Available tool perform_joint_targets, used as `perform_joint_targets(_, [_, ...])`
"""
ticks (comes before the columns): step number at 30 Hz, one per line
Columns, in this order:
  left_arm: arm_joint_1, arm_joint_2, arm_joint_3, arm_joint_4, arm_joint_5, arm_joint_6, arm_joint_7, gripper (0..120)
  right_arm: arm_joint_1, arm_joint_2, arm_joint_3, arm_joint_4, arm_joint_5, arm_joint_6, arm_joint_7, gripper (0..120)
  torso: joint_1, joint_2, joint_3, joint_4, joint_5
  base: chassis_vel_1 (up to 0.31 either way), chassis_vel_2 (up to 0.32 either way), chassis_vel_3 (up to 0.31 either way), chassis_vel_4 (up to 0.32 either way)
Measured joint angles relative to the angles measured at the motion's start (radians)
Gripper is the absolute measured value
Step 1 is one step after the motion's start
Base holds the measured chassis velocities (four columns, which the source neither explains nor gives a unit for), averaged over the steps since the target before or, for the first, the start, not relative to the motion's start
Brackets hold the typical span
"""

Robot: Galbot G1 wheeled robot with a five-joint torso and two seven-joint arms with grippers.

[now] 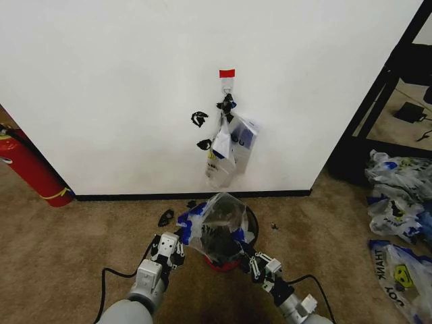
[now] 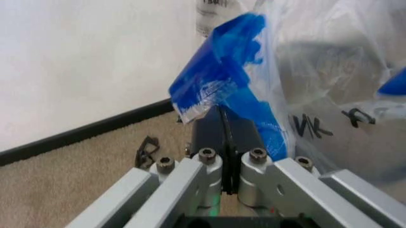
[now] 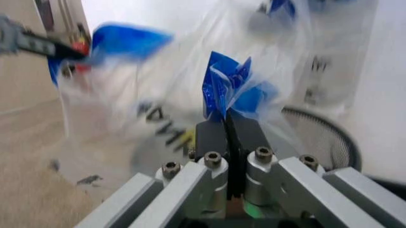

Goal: Pick up the garbage bag from the wall and place it over the trash bin.

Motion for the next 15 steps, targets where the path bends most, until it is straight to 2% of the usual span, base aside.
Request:
perform_joint_targets(9, [0.004, 0.004, 0.012, 0.032, 0.02, 0.01, -0.003, 0, -0.071, -0.047, 0.021, 0.061, -0.036, 0.011, 0.05, 0, 0.0, 0.0, 0.0, -0.0001, -0.0001, 0.0, 0.0, 0.0, 0.0])
perform_joint_targets(15, [0.025, -0.004, 0.03, 0.087, 0.066, 0.023, -0.01, 0, -0.094, -0.046, 0.022, -0.006, -0.027, 0.031, 0.064, 0, 0.0, 0.0, 0.0, 0.0, -0.0001, 0.0, 0.0, 0.0, 0.0])
